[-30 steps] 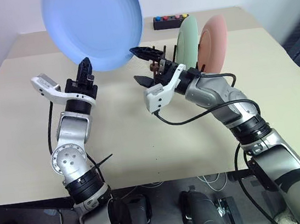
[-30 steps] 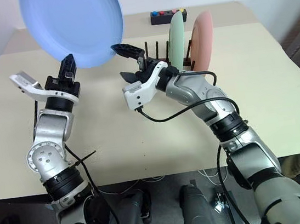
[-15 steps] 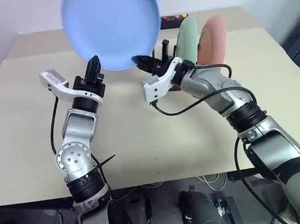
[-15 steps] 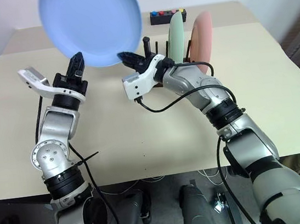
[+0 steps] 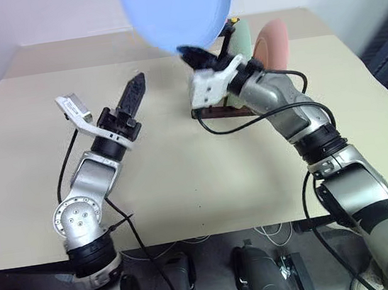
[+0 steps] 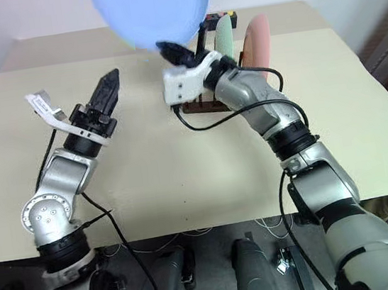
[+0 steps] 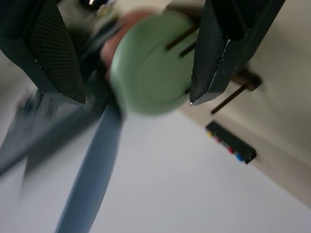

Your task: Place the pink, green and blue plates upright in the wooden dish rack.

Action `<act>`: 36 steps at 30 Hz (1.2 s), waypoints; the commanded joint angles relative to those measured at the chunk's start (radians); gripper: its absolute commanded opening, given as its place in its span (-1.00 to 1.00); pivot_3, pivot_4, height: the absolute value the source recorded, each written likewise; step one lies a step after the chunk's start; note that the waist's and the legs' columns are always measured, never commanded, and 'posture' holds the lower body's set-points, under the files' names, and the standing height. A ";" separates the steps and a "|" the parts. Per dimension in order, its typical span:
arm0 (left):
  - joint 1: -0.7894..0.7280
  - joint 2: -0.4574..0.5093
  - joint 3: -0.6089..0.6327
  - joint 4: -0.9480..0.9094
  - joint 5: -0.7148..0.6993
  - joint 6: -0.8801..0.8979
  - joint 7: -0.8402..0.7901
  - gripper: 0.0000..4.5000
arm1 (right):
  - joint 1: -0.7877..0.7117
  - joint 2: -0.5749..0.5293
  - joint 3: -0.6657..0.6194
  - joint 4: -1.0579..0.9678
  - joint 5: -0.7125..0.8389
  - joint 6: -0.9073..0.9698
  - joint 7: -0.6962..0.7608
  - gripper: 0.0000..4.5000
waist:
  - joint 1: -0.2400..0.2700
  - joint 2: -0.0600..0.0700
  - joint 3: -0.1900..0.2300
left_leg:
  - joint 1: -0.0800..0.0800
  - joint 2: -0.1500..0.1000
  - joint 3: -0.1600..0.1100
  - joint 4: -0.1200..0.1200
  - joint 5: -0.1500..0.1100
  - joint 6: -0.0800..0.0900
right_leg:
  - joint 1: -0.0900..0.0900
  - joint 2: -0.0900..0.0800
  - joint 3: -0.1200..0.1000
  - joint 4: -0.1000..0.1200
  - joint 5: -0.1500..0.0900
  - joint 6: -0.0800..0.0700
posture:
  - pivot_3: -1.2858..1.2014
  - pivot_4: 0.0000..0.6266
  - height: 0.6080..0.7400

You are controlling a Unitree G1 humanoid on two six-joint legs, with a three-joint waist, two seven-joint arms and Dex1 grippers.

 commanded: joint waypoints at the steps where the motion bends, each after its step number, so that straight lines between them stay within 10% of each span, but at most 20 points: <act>1: 0.001 0.125 -0.053 -0.002 0.150 -0.030 -0.155 0.53 | -0.102 0.028 -0.199 -0.118 0.400 0.146 0.141 -1.00 | 0.002 0.000 0.000 | 0.000 0.000 0.000 0.000 0.000 0.000 | 0.000 0.000 0.000 0.000 0.000 0.000 | 0.03 -0.52 0.93; 12: 0.031 0.350 -0.061 0.066 0.265 -0.058 -0.491 0.53 | -0.096 -0.002 -0.424 -0.311 1.218 0.950 0.317 -1.00 | 0.000 0.003 0.001 | 0.001 0.001 0.000 -0.002 -0.004 0.006 | 0.000 0.000 0.000 -0.001 0.000 -0.001 | 0.03 -0.52 0.93; 17: 0.004 0.388 -0.024 0.084 0.255 -0.036 -0.543 0.97 | -0.058 -0.014 -0.410 -0.299 1.199 1.036 0.251 -1.00 | 0.001 0.003 0.001 | 0.001 0.001 0.000 -0.002 -0.004 0.006 | -0.001 -0.001 0.000 0.000 0.000 -0.001 | 0.03 -0.52 0.93; 36: 0.134 0.418 0.057 -0.119 0.212 -0.058 -0.617 0.97 | -0.036 0.005 -0.441 -0.099 1.157 1.048 0.232 -1.00 | 0.000 0.004 0.001 | 0.001 0.001 0.001 -0.002 -0.004 0.007 | -0.001 -0.001 0.001 -0.001 0.000 -0.001 | 0.03 -0.52 0.93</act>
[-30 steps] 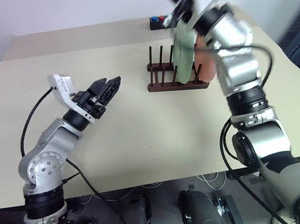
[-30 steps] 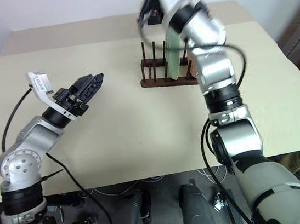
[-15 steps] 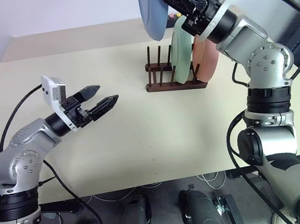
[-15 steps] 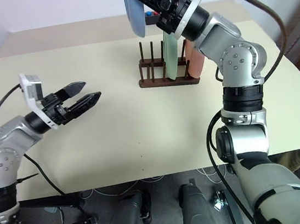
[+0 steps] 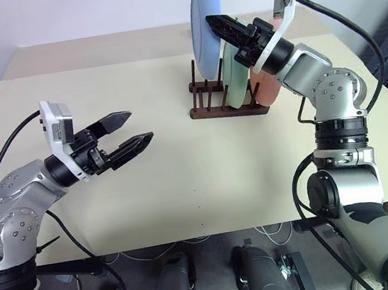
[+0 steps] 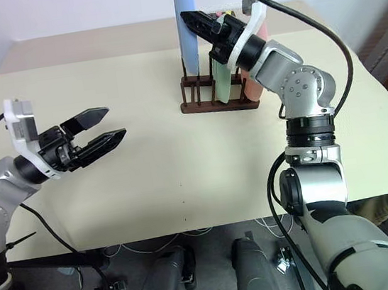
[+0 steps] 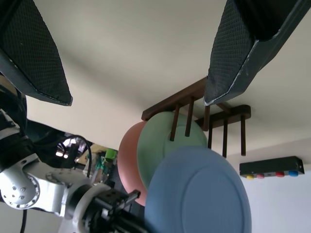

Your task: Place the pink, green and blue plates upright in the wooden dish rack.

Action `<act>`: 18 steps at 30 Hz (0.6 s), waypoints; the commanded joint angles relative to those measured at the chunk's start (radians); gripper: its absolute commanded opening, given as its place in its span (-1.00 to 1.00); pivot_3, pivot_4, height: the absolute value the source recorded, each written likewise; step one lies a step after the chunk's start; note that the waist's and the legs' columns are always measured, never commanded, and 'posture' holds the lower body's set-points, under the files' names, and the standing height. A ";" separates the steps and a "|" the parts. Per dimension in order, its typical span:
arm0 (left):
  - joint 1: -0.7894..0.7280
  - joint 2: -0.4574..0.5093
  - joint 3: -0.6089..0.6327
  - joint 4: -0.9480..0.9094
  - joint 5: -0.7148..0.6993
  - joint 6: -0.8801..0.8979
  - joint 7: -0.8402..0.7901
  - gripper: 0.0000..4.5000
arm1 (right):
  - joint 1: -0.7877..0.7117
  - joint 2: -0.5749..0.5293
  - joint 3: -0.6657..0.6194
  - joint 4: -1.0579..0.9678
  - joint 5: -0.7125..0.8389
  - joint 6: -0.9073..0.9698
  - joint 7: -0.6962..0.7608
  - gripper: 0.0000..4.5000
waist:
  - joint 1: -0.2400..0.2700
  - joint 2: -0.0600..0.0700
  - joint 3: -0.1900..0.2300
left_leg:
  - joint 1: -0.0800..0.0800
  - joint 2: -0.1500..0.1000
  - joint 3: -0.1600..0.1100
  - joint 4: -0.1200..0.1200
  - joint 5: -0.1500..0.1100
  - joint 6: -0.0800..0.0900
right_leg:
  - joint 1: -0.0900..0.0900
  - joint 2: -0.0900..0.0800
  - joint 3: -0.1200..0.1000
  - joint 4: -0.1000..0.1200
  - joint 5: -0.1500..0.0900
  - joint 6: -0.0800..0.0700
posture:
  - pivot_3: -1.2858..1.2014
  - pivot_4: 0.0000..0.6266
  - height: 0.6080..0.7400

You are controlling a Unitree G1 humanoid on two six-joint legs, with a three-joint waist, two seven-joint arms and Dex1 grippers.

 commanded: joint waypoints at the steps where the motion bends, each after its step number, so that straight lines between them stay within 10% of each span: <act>1: 0.017 0.003 0.028 -0.056 -0.002 -0.027 0.001 0.97 | -0.025 -0.001 -0.029 0.005 0.005 -0.013 0.014 -1.00 | 0.000 0.000 0.000 | 0.000 0.000 0.000 0.000 0.000 0.000 | 0.000 0.000 0.000 0.000 0.000 0.000 | 0.03 -0.52 0.93; 18: 0.019 0.001 0.017 -0.044 0.008 -0.029 0.011 0.97 | -0.004 0.013 -0.005 0.060 -0.074 -0.011 0.028 -1.00 | 0.000 0.000 0.000 | 0.000 0.000 0.000 0.000 0.000 0.000 | 0.000 0.000 0.000 0.000 0.000 0.000 | 0.03 -0.52 0.93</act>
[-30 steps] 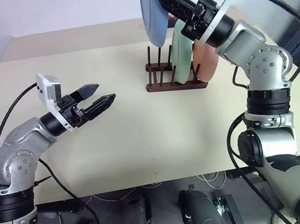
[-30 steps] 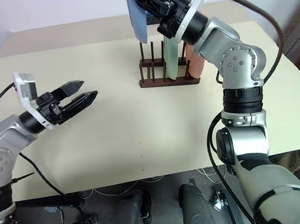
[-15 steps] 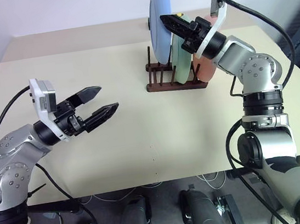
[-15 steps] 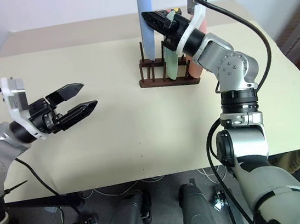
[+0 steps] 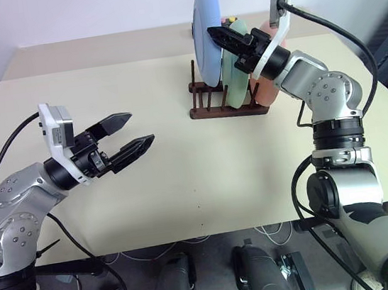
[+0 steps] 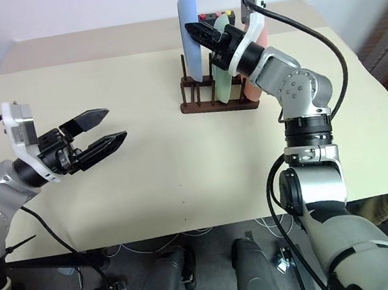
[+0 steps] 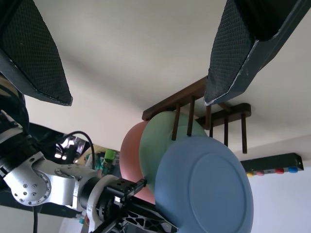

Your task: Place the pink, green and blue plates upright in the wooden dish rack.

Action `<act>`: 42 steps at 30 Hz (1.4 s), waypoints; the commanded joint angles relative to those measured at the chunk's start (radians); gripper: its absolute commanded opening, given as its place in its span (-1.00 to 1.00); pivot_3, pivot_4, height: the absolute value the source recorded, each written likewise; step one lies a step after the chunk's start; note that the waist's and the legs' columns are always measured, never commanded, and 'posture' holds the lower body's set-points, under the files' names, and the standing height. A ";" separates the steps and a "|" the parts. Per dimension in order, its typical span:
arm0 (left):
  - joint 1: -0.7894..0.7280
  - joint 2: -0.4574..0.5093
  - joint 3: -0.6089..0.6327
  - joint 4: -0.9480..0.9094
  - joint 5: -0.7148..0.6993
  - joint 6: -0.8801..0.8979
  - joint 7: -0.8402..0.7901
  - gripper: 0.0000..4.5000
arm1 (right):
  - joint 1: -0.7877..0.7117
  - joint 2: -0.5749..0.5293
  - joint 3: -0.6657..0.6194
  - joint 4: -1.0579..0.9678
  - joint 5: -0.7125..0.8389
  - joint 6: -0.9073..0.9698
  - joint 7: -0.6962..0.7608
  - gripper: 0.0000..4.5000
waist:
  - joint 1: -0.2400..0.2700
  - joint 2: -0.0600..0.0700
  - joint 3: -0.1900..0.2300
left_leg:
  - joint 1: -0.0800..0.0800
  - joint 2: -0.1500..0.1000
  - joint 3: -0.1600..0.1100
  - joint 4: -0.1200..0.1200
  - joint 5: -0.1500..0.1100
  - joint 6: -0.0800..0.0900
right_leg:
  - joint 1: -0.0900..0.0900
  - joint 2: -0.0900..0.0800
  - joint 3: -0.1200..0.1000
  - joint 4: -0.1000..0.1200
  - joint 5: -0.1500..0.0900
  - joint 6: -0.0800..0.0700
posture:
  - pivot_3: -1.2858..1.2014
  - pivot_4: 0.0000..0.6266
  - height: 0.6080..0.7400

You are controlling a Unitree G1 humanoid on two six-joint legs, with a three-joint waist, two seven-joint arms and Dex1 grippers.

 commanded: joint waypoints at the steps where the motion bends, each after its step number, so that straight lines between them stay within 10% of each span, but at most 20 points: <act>1: 0.000 0.001 0.017 -0.021 0.002 -0.017 0.004 0.97 | -0.001 0.007 0.002 0.007 -0.018 -0.005 0.000 -1.00 | 0.000 0.000 0.000 | 0.000 0.000 0.000 0.000 0.000 0.000 | 0.000 0.000 0.000 0.000 0.000 0.000 | 0.03 -0.52 0.93; 42: -0.006 -0.019 0.003 -0.029 0.015 -0.022 0.024 0.97 | -0.043 0.064 -0.082 -0.037 0.083 0.042 -0.084 -1.00 | 0.000 0.001 0.000 | 0.000 0.000 0.000 0.000 0.000 0.000 | 0.000 0.000 0.000 0.000 0.000 0.000 | 0.03 -0.52 0.93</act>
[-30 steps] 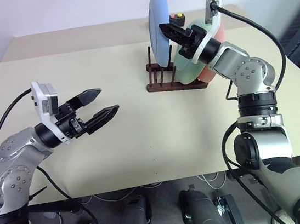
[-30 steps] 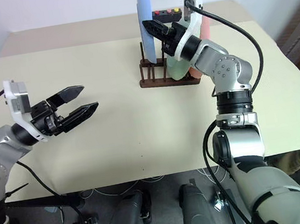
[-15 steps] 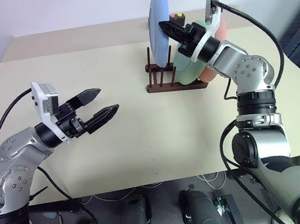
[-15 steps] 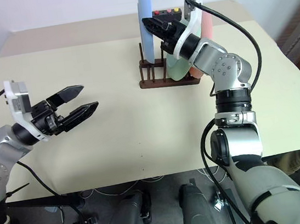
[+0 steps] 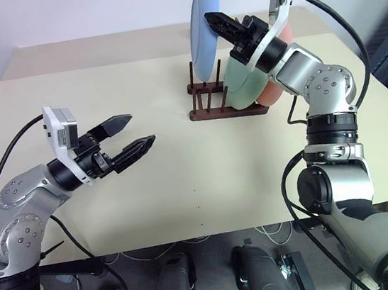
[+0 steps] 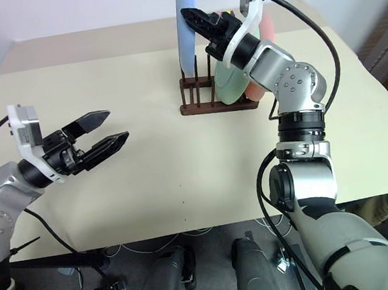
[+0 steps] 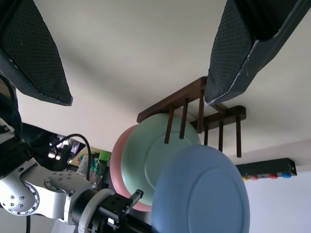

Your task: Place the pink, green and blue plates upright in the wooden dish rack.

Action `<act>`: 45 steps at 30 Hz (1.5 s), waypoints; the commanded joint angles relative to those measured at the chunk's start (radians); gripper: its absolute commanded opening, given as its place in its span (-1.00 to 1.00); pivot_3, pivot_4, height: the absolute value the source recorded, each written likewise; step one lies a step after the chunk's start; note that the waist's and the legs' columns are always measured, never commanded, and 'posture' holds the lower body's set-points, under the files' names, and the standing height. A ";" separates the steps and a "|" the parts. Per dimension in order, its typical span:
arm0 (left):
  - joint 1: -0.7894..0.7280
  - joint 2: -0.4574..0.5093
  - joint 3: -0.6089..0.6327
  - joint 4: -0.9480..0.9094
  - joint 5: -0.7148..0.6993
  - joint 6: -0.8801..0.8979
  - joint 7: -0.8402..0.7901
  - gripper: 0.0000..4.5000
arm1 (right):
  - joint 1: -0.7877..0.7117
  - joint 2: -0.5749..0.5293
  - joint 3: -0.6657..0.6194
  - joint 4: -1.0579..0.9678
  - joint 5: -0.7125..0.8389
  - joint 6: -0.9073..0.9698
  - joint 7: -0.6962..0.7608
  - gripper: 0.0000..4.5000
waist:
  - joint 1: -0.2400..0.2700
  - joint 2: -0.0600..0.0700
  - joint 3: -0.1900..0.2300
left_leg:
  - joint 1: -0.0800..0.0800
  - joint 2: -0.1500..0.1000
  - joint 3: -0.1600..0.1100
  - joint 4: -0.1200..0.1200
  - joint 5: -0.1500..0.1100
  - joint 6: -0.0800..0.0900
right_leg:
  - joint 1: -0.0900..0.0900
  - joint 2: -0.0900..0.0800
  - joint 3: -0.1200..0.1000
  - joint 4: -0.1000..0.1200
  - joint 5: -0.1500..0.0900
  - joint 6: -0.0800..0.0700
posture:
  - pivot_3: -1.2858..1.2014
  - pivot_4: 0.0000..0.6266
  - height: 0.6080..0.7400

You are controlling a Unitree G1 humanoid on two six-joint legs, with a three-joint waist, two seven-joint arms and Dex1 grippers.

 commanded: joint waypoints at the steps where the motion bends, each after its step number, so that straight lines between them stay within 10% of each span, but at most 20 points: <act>1: -0.014 0.001 0.013 -0.029 -0.004 -0.016 0.003 0.97 | 0.011 0.003 0.002 -0.049 0.009 -0.003 0.016 -1.00 | 0.000 0.000 0.000 | 0.000 0.000 0.000 0.000 0.000 0.000 | 0.000 0.000 0.000 0.000 0.000 0.000 | 0.03 -0.52 0.93; 14: -0.019 0.003 0.007 -0.030 0.007 -0.020 0.006 0.97 | 0.117 -0.006 0.116 -0.059 -0.108 -0.054 0.081 -1.00 | 0.000 0.000 0.000 | 0.000 0.000 0.000 0.000 0.000 0.000 | 0.000 0.000 0.000 0.000 0.000 0.000 | 0.03 -0.52 0.93; 23: -0.023 0.000 0.002 -0.026 0.014 -0.026 0.005 1.00 | 0.107 -0.023 0.151 -0.066 -0.172 -0.106 0.127 0.97 | 0.000 0.000 0.000 | 0.000 0.000 0.000 0.000 0.000 0.000 | 0.000 0.000 0.000 0.000 0.000 0.000 | 0.03 -0.52 0.93; 45: -0.083 0.008 -0.024 0.032 0.037 -0.032 -0.049 1.00 | 0.048 -0.080 0.142 -0.147 -0.275 -0.357 0.206 0.99 | 0.001 0.000 0.000 | 0.000 0.000 0.000 0.000 0.000 0.000 | 0.000 0.000 0.000 0.000 0.000 0.000 | 0.03 -0.52 0.93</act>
